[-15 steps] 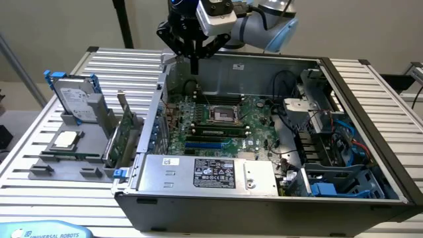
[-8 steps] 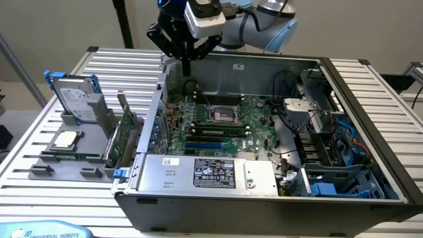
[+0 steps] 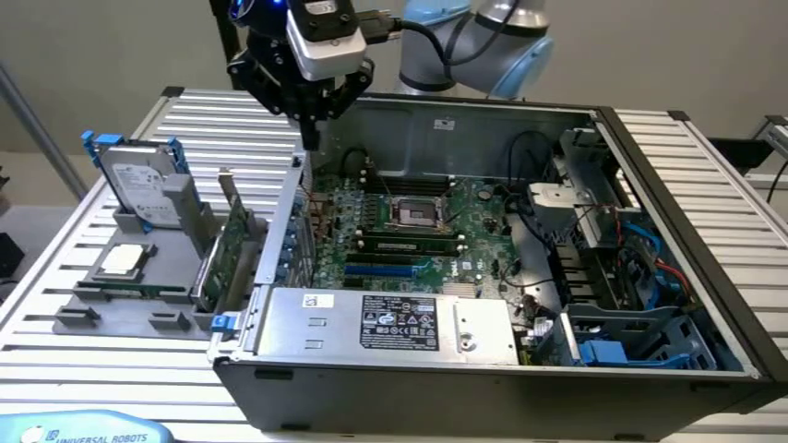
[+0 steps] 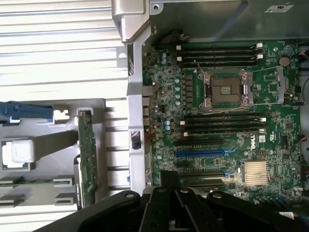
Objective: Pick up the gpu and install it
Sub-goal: 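Reach for the gpu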
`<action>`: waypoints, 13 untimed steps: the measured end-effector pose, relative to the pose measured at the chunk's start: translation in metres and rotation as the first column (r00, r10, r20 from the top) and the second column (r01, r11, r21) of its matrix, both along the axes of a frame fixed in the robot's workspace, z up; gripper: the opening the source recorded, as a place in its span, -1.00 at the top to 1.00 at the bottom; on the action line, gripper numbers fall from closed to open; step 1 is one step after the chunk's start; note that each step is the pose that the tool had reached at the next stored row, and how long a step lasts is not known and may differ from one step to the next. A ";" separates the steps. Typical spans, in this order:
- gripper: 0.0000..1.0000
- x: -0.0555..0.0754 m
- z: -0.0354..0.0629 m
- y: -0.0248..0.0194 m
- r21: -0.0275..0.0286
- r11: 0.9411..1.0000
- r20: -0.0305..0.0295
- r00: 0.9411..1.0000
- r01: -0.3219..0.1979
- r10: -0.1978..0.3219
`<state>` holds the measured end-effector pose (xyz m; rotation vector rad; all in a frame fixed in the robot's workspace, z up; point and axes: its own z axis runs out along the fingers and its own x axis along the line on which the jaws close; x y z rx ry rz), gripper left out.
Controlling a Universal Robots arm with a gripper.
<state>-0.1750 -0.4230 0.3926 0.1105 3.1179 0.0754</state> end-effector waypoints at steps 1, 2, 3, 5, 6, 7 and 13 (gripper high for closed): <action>0.79 -0.004 0.0000 -0.0013 0.000 1.000 0.000 1.000 0.000 0.000; 0.79 -0.009 -0.0001 -0.0025 0.000 1.000 0.000 1.000 0.000 0.000; 0.79 -0.014 -0.0002 -0.0034 0.000 1.000 0.000 1.000 0.000 0.000; 0.79 -0.023 -0.0005 -0.0049 0.000 1.000 0.000 1.000 0.000 0.000; 0.79 -0.027 -0.0008 -0.0056 0.000 1.000 0.000 1.000 0.000 0.000; 0.79 -0.032 -0.0012 -0.0060 0.000 1.000 0.000 1.000 0.000 0.000; 0.79 -0.059 -0.0066 -0.0062 0.000 1.000 0.000 1.000 0.000 0.000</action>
